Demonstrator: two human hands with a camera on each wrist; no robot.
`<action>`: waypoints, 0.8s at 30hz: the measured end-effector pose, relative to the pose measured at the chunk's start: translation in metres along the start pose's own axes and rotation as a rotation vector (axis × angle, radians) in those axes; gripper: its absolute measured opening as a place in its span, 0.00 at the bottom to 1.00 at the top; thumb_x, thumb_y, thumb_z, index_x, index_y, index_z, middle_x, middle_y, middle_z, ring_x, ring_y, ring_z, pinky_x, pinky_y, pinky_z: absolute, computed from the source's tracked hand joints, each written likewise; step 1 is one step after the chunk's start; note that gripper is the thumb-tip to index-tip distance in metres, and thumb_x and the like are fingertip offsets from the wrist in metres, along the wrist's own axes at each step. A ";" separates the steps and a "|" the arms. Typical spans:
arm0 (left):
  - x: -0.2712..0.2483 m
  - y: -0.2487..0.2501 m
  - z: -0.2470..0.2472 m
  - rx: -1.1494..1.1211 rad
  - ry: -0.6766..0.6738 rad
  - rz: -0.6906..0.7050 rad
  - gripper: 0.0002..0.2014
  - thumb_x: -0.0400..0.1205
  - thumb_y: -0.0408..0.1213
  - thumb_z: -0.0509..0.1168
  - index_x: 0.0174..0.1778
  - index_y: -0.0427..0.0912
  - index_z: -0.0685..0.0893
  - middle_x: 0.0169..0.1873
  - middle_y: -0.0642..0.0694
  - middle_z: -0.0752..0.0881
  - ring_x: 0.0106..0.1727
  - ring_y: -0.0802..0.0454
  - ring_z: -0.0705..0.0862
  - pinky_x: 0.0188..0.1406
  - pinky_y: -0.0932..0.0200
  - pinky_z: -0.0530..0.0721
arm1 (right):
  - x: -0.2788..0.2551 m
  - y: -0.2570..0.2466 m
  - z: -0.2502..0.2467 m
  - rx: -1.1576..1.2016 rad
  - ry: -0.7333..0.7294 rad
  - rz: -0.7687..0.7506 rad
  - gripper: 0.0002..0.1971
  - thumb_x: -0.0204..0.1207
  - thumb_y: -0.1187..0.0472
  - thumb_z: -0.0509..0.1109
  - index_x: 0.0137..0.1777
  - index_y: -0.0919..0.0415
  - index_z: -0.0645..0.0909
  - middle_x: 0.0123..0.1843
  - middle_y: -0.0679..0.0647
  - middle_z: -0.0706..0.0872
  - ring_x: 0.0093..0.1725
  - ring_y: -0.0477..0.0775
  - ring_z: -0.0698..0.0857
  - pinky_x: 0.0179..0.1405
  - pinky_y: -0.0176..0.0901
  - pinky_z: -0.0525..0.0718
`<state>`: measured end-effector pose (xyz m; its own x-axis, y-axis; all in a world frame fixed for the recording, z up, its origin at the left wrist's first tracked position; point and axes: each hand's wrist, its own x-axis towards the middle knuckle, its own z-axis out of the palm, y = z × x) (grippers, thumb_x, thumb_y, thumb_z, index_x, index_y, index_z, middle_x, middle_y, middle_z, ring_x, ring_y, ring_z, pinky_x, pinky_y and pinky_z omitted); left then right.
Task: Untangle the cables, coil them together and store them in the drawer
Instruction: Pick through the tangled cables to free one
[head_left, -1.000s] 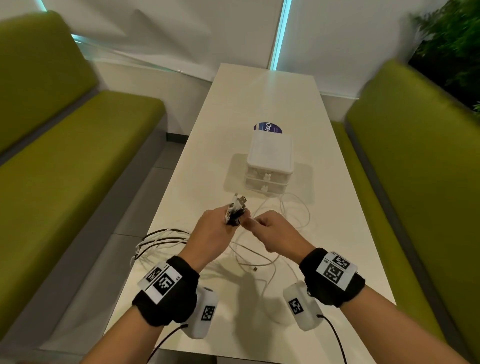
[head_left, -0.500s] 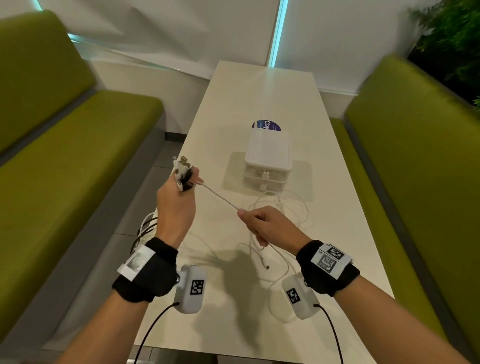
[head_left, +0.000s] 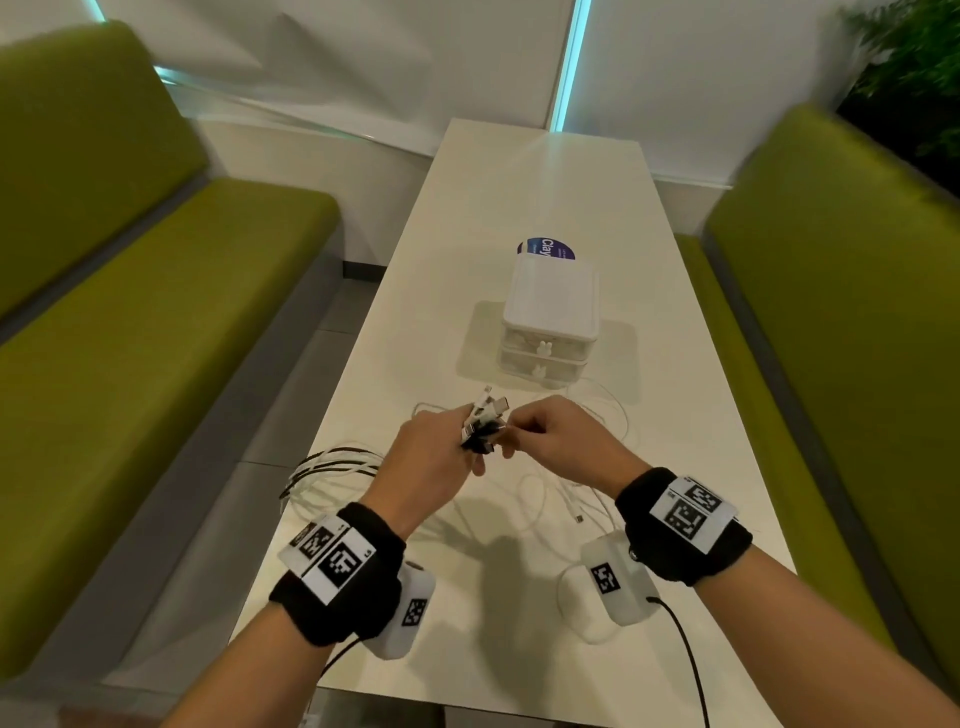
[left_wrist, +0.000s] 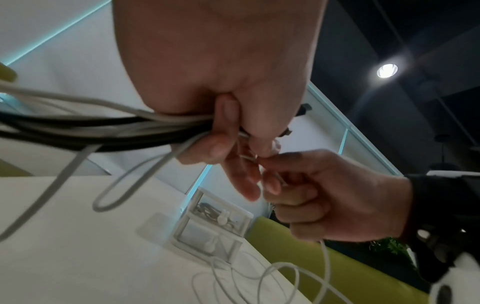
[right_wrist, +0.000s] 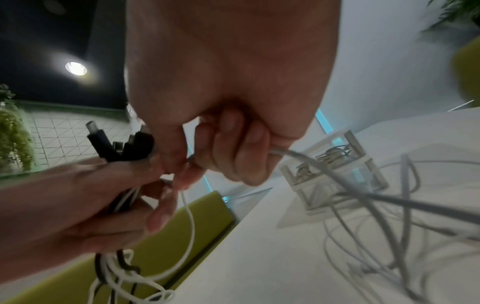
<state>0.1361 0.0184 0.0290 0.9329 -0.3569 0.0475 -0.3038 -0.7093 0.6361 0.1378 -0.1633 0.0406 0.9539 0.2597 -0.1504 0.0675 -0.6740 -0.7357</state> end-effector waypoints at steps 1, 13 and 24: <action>0.000 0.001 -0.003 0.020 0.000 -0.005 0.15 0.76 0.26 0.61 0.48 0.50 0.86 0.30 0.56 0.88 0.47 0.52 0.85 0.47 0.55 0.80 | -0.002 0.002 0.001 0.030 -0.007 0.019 0.21 0.82 0.47 0.68 0.31 0.58 0.85 0.19 0.45 0.69 0.20 0.44 0.65 0.24 0.36 0.64; 0.002 -0.011 -0.028 -0.649 0.399 -0.301 0.07 0.89 0.45 0.58 0.58 0.52 0.79 0.42 0.51 0.92 0.16 0.62 0.69 0.22 0.62 0.69 | -0.005 0.012 0.002 0.095 0.036 0.043 0.29 0.85 0.39 0.59 0.25 0.56 0.74 0.25 0.53 0.66 0.23 0.47 0.63 0.32 0.42 0.65; 0.000 0.000 0.002 0.010 0.142 0.066 0.11 0.79 0.25 0.64 0.50 0.43 0.86 0.42 0.47 0.88 0.48 0.43 0.86 0.41 0.55 0.76 | -0.005 -0.006 -0.013 0.480 -0.106 0.067 0.22 0.84 0.60 0.58 0.28 0.66 0.77 0.21 0.52 0.60 0.23 0.52 0.56 0.23 0.40 0.57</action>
<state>0.1358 0.0173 0.0271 0.9288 -0.3136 0.1976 -0.3662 -0.6936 0.6204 0.1366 -0.1695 0.0541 0.9150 0.3123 -0.2555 -0.1589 -0.3033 -0.9396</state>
